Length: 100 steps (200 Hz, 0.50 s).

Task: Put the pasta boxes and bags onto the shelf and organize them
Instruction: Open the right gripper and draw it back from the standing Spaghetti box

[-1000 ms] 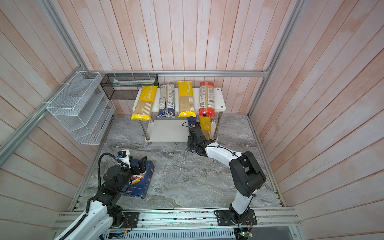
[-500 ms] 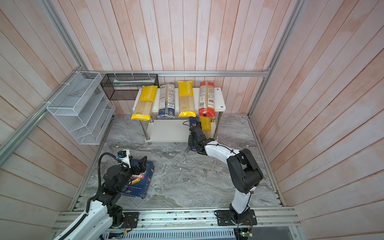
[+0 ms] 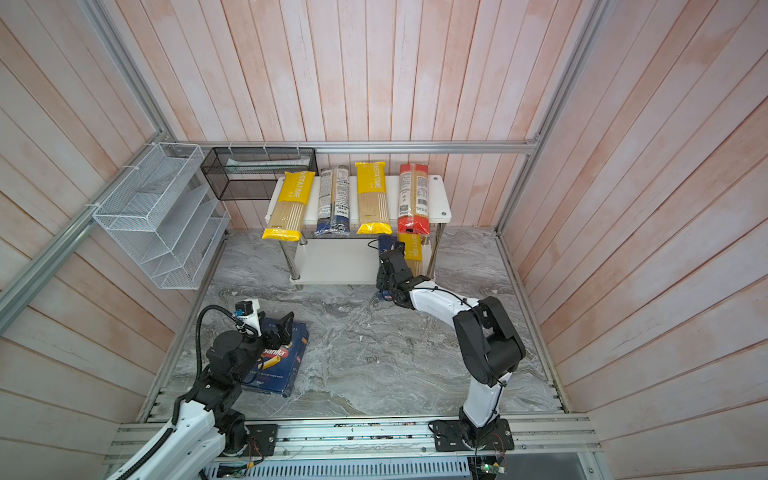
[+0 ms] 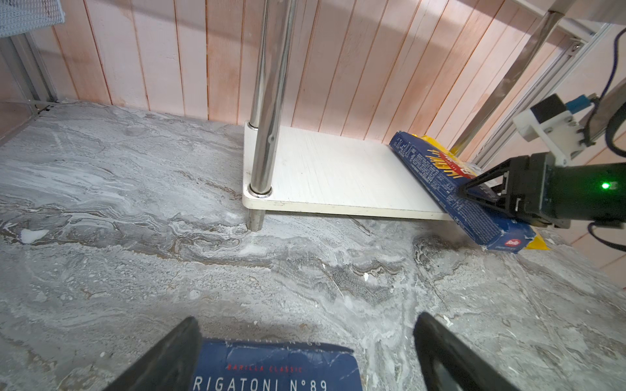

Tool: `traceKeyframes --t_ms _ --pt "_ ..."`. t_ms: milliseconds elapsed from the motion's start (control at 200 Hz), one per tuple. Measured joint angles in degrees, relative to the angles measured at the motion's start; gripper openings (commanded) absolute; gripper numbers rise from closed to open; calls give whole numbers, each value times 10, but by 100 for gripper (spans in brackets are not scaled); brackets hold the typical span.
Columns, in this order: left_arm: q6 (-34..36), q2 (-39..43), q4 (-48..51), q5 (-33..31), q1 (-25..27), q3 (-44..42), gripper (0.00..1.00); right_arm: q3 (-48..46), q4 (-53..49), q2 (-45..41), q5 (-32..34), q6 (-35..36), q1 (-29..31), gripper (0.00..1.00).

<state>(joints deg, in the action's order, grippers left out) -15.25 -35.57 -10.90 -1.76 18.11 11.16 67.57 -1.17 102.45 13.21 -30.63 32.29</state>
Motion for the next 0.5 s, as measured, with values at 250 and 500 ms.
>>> traceKeyframes --t_ms 250,500 --pt "0 0 0 0 0 0 100 6 20 0 5 -7 -2 62" --pt "0 0 0 0 0 0 100 -36 14 -41 -14 -11 3 64"
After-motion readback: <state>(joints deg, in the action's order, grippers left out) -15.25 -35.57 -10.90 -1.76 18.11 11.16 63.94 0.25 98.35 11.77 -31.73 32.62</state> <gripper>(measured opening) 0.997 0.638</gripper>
